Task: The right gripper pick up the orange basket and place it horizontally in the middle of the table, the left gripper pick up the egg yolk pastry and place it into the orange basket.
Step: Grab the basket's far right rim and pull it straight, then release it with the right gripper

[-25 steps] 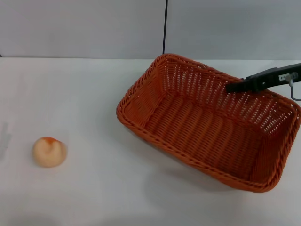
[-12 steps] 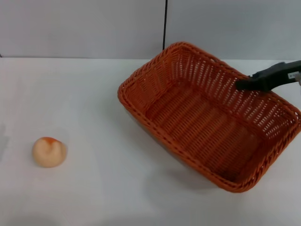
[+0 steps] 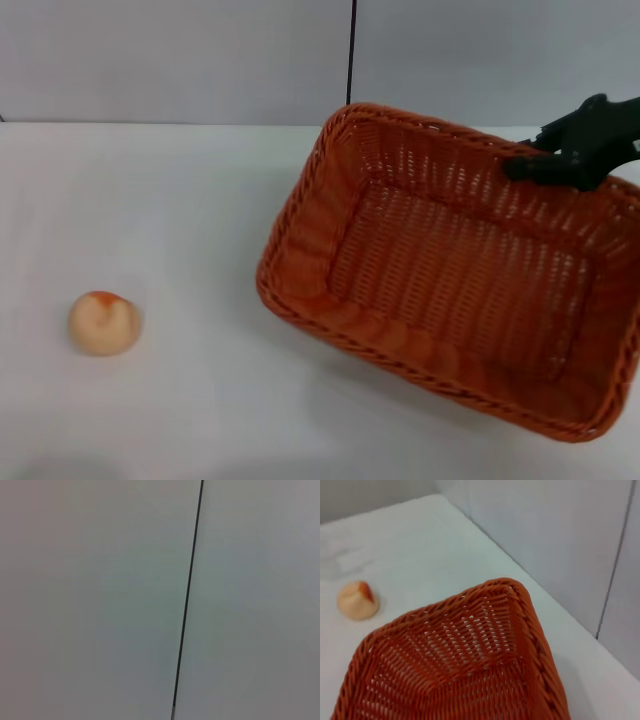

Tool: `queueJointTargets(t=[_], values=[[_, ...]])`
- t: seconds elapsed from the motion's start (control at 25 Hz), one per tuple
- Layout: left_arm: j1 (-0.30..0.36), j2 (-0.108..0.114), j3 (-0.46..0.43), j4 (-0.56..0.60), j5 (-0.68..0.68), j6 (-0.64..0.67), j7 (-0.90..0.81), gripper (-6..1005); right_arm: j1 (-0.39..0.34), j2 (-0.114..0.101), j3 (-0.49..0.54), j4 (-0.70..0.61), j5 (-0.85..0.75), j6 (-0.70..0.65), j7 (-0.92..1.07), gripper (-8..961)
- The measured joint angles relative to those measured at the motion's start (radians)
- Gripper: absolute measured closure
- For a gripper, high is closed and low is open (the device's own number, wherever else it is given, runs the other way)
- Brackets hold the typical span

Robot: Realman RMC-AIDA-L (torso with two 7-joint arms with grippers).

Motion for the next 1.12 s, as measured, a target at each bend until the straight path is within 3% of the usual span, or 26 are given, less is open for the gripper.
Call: queueJointTargets(t=[0.16, 0.4, 0.72, 0.8, 1.12], values=[[0.021, 0.001, 0.024, 0.011, 0.001, 0.029, 0.039, 263, -0.032, 0.012, -0.047, -0.114, 0.005, -0.014, -0.132, 780], [0.038, 0.0, 0.025, 0.011, 0.001, 0.047, 0.043, 266, -0.035, 0.022, -0.048, -0.125, 0.043, -0.02, -0.312, 783], [0.066, -0.002, 0.025, 0.007, 0.002, 0.078, 0.043, 271, 0.005, 0.017, -0.039, -0.022, 0.121, 0.007, -0.494, 771], [0.075, -0.002, 0.028, 0.006, 0.002, 0.087, 0.043, 272, 0.03, 0.017, -0.041, 0.061, 0.126, 0.049, -0.584, 767], [0.077, -0.002, 0.041, 0.008, 0.002, 0.09, 0.044, 277, 0.048, 0.026, -0.047, 0.122, 0.127, 0.087, -0.651, 752]])
